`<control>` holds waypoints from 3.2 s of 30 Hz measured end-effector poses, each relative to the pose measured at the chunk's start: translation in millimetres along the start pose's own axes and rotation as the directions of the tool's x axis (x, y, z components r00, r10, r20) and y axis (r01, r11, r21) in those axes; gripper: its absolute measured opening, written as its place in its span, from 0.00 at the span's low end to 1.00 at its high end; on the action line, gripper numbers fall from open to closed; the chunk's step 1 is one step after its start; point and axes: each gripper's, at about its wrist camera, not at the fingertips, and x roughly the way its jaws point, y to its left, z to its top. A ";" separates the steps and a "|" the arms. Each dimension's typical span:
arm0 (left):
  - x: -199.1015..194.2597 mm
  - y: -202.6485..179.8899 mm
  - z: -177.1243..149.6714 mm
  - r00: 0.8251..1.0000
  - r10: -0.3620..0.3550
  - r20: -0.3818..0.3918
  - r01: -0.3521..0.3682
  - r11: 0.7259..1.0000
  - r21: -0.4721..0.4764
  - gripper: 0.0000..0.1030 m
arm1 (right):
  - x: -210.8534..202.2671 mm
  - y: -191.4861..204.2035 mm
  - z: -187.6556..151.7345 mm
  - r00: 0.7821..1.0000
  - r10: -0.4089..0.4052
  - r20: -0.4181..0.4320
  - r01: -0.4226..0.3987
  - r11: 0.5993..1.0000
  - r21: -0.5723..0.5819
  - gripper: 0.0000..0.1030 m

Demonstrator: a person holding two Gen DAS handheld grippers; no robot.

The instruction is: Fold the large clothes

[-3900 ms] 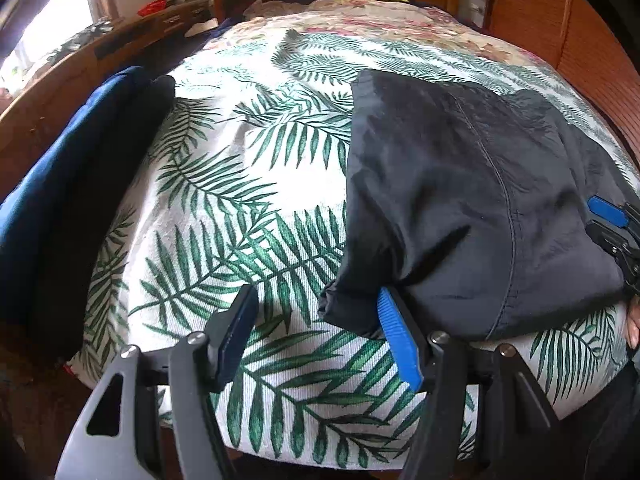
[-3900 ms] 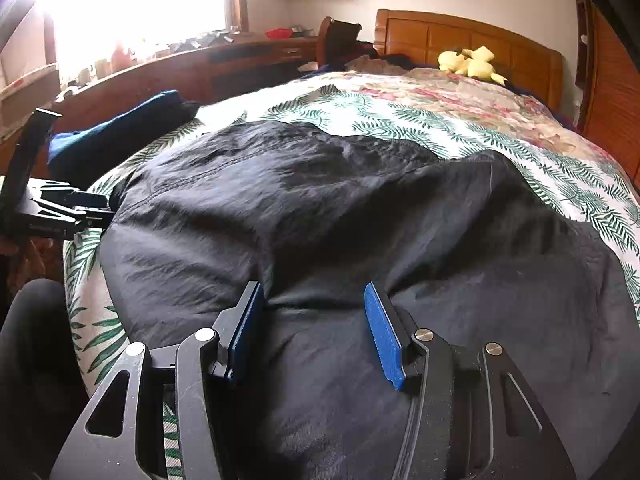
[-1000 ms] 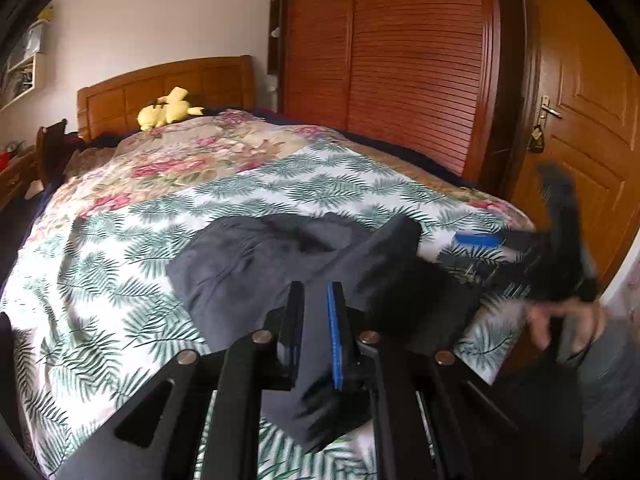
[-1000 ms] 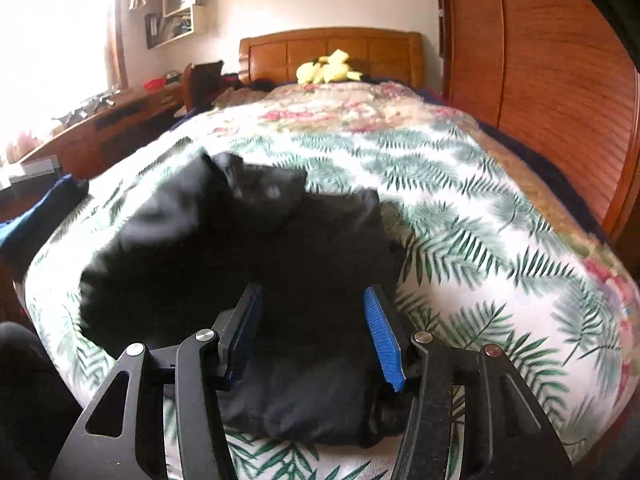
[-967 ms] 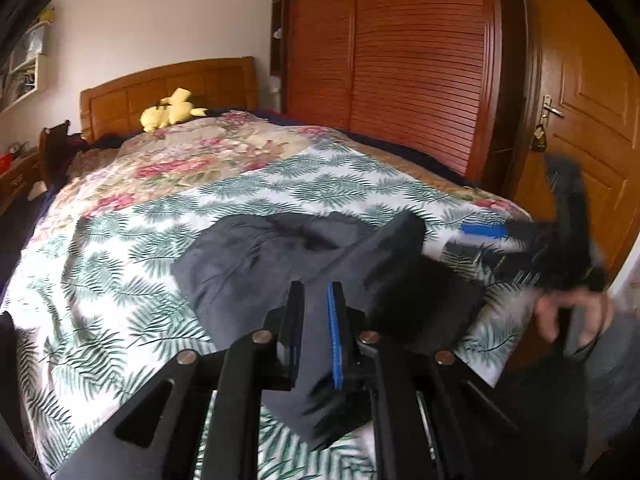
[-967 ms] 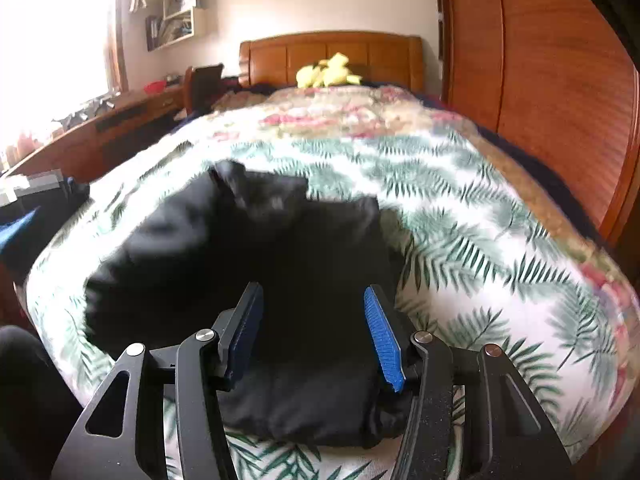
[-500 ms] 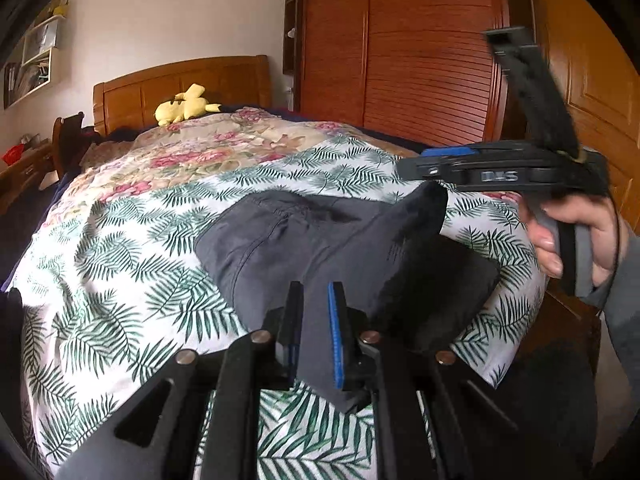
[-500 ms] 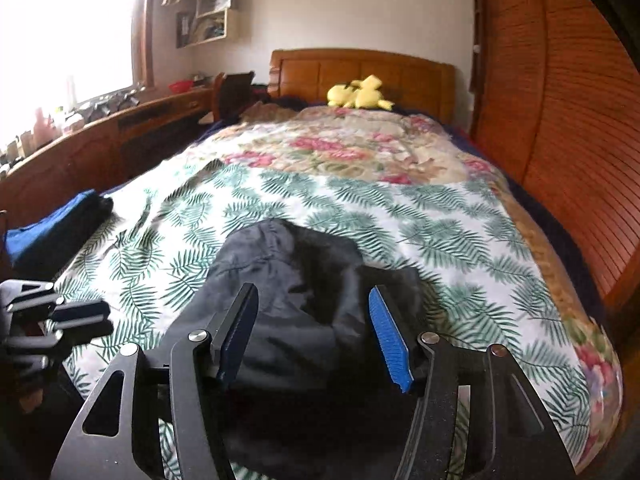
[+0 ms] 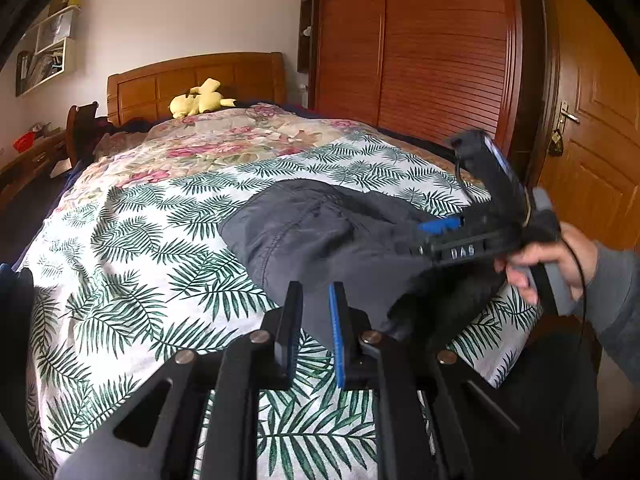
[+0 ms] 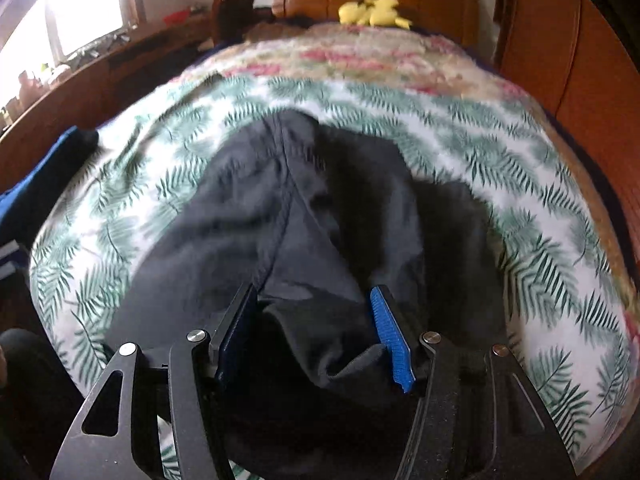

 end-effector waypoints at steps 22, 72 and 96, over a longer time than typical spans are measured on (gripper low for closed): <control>8.7 -1.6 0.2 1.000 -0.004 -0.015 0.004 1.000 -0.001 0.11 | 18.7 -25.1 -26.1 0.994 0.111 -0.017 -0.107 0.984 0.144 0.47; 30.3 -18.1 -1.6 0.999 -0.016 -0.034 0.017 1.000 0.021 0.11 | -99.8 -28.5 -65.0 0.976 -0.139 0.168 0.137 0.990 0.023 0.57; 36.7 -26.0 0.6 0.998 -0.056 -0.038 0.057 0.998 0.027 0.15 | -78.7 -29.7 -115.8 0.987 -0.120 0.110 0.115 0.992 0.056 0.57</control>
